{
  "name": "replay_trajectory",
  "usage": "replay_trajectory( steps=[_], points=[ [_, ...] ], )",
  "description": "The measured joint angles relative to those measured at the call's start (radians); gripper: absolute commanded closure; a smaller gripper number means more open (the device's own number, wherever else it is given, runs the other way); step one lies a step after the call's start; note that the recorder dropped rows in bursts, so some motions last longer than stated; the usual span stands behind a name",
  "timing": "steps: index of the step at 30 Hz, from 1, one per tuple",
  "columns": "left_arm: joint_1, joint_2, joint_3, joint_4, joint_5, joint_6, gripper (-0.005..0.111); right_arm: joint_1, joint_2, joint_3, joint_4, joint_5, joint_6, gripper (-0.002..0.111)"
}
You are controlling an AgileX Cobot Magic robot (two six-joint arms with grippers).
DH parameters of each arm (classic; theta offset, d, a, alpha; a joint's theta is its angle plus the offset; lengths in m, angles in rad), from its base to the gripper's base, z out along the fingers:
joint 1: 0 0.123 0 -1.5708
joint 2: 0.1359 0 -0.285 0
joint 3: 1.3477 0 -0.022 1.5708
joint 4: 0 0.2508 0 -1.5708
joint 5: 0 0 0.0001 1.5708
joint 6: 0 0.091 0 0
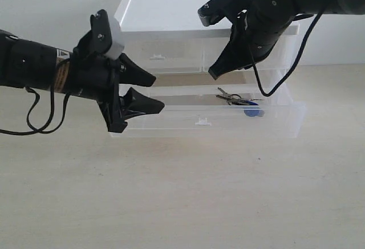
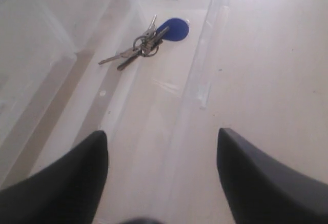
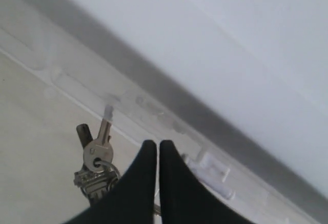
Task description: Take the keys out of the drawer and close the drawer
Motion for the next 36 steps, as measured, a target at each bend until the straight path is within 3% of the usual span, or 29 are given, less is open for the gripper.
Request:
replay_trajectory(
  steps=[9,12,16,23,36],
  points=[
    [-0.006,0.091,0.0,0.005,0.047,0.135,0.052,0.0,0.0,0.0,0.006,0.0,-0.007,0.108],
    [-0.006,0.105,0.0,0.005,0.096,0.156,0.065,0.0,0.0,0.0,0.006,0.002,-0.008,0.108],
    [-0.006,0.106,-0.002,-0.004,0.083,0.167,0.102,0.0,0.0,0.0,0.006,0.002,-0.008,0.108],
    [-0.008,0.111,0.0,0.001,0.006,0.194,0.102,0.0,0.0,0.0,0.011,0.002,-0.01,0.108],
    [-0.01,0.024,0.114,-0.007,0.054,0.26,0.102,0.0,0.0,0.0,0.028,-0.014,-0.008,0.108]
  ],
)
